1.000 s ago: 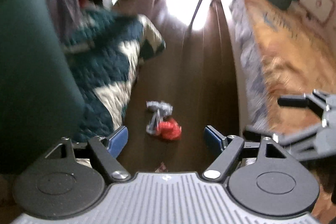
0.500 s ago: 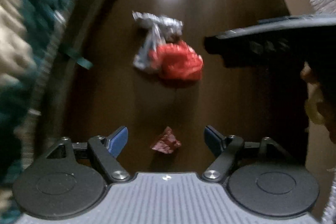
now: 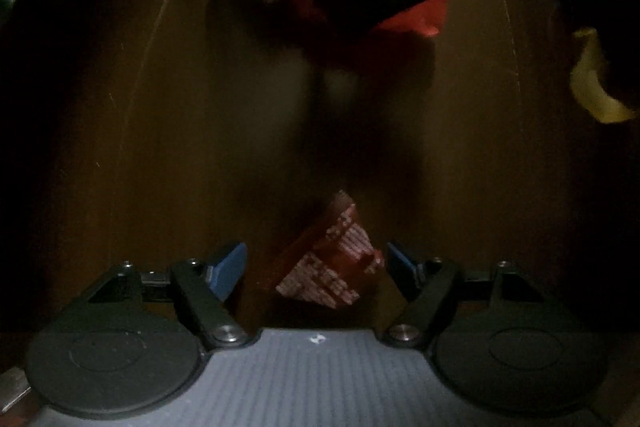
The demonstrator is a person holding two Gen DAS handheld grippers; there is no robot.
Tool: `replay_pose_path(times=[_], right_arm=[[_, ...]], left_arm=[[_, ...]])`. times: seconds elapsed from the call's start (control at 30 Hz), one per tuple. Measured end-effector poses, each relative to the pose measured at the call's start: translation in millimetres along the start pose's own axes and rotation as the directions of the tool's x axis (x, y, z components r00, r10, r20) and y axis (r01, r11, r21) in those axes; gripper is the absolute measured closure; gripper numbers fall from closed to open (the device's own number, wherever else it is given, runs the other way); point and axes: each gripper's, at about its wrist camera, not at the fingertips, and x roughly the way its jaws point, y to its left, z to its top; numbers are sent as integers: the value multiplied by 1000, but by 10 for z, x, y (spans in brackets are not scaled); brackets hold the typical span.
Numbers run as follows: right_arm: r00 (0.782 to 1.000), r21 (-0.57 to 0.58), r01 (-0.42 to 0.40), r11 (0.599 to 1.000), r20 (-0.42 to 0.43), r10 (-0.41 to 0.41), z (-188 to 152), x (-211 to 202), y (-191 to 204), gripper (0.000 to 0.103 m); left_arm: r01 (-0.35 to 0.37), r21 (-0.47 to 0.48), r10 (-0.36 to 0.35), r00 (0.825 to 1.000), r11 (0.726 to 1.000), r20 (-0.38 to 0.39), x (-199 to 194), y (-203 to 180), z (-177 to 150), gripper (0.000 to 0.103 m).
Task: Collect trash
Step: 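Lower the left tool to the brown wrapper while the right tool lowers to the red bag, then close the left gripper on the brown wrapper while the right gripper grasps the red bag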
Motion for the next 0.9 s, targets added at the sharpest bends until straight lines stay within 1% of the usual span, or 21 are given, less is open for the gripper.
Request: replay_pose_path(times=[0.07, 0.1, 0.13, 0.17, 0.2, 0.23, 0.27, 0.3, 0.37, 0.4, 0.47, 0.57, 0.63, 0.67, 0.73, 0.83, 0.9], right_arm=[[1000, -9, 7, 1000, -2, -8, -13, 56, 30, 22], [1000, -11, 10, 1000, -2, -10, -14, 71, 39, 23], [1000, -14, 18, 1000, 0, -18, -16, 82, 49, 27], [1000, -17, 23, 1000, -2, -23, -15, 91, 52, 32], [1000, -17, 30, 999, -3, -30, -15, 91, 51, 35], [999, -14, 32, 999, 0, -32, -22, 76, 45, 39], [999, -11, 34, 999, 2, -34, -25, 65, 36, 45], [999, -9, 38, 999, 5, -38, -32, 50, 27, 49], [999, 0, 53, 999, 9, -53, -59, 2, 14, 63], [998, 8, 56, 998, 11, -57, -73, -30, -1, 67], [998, 44, 58, 997, 18, -58, -97, -136, -51, 79], [998, 141, 62, 988, -2, -62, -143, -316, -139, 87], [999, 233, 34, 972, -3, -34, -196, -513, -201, 90], [1000, 268, 23, 963, -1, -23, -221, -613, -229, 91], [1000, 322, 3, 947, 7, -5, -277, -861, -277, 92], [1000, 358, -13, 934, 19, 6, -301, -1248, -254, 92], [999, 375, -22, 927, 31, 11, -312, -1517, -247, 92]], left_arm=[[-6, 22, 6, 1000, 1000, 5, -7, -40, -16, 33], [-12, 33, 12, 1000, 999, 14, -24, -59, -19, 37], [-24, 40, 23, 1000, 999, 21, -40, -71, -17, 50], [-27, 39, 26, 999, 999, 24, -48, -72, -6, 58], [-14, 25, 14, 1000, 1000, 18, -58, -50, 6, 60], [-7, 2, 7, 1000, 1000, 18, -74, -21, 12, 64], [-11, -12, 11, 1000, 1000, 17, -90, -3, 17, 66], [-19, -22, 19, 1000, 1000, 18, -107, -2, 14, 67], [-13, -49, 14, 1000, 999, 23, -160, 34, 28, 69], [-10, -64, 12, 1000, 998, 23, -193, 48, 25, 69], [-9, -94, 11, 1000, 996, 26, -263, 81, 25, 70], [2, -143, 2, 1000, 990, 27, -453, 150, 15, 70], [5, -165, 0, 999, 986, 33, -654, 169, -22, 70], [9, -174, -3, 999, 985, 36, -723, 176, -31, 70], [18, -191, -9, 999, 981, 49, -981, 189, -33, 70], [23, -208, -11, 998, 978, 62, -1341, 170, 60, 70], [30, -214, -15, 997, 976, 72, -1668, 141, 99, 70]])
